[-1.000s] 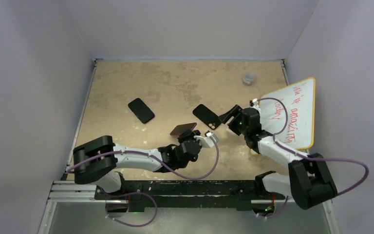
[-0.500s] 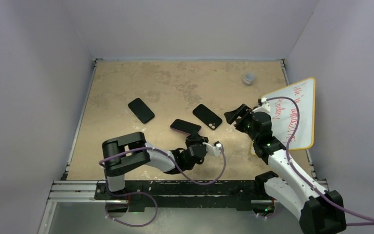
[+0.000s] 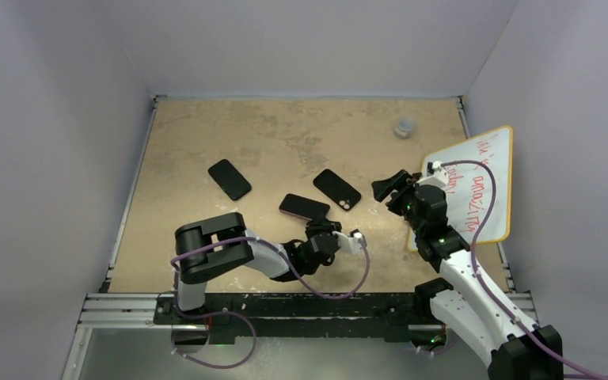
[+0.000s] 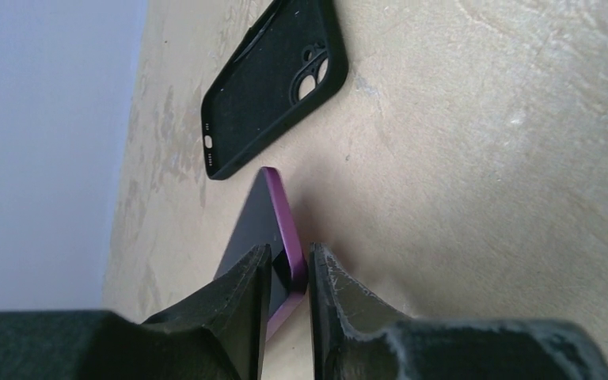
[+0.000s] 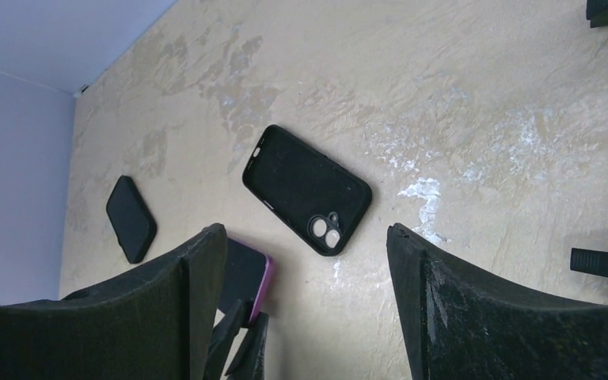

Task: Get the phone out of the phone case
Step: Place the phone at the center of the board.

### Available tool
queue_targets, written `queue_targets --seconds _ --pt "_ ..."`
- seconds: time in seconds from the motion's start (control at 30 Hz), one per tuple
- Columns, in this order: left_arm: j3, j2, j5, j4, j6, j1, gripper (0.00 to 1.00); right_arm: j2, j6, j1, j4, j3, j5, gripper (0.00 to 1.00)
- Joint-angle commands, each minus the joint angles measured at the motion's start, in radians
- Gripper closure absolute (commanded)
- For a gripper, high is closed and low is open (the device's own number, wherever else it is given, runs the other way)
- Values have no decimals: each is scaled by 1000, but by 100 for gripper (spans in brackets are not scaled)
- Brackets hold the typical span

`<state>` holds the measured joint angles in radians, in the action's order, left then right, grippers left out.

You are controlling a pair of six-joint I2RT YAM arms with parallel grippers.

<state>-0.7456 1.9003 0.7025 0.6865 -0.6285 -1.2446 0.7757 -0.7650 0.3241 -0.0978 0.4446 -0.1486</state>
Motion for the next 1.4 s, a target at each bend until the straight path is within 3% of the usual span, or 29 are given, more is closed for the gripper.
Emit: queue_targets --seconds 0.0,0.43,0.57,0.67,0.73,0.9,1.03,1.17,1.37 --pt "-19 -17 -44 19 81 -7 72 -13 10 -1 9 6 -51 24" --pt "-44 -102 -121 -116 279 -12 48 -74 27 -2 18 -23 -82 23" --pt "-30 -183 -129 -178 378 -7 25 -100 62 -1 -4 -42 -77 16" --pt "-28 -253 -101 -249 491 7 17 -131 99 -2 -25 -65 -66 8" --pt "-27 -308 -87 -302 583 25 15 -156 118 -2 -34 -79 -62 1" --pt "-23 -451 -120 -483 831 118 12 -235 155 -2 -60 -116 -56 1" --pt "-49 -524 -108 -669 1072 256 10 -269 184 -2 -84 -148 -43 1" --pt "-107 -542 -40 -873 1241 334 8 -246 203 -1 -80 -165 -78 1" --pt "-135 -532 -103 -948 1397 465 7 -212 196 -1 -83 -171 -86 1"
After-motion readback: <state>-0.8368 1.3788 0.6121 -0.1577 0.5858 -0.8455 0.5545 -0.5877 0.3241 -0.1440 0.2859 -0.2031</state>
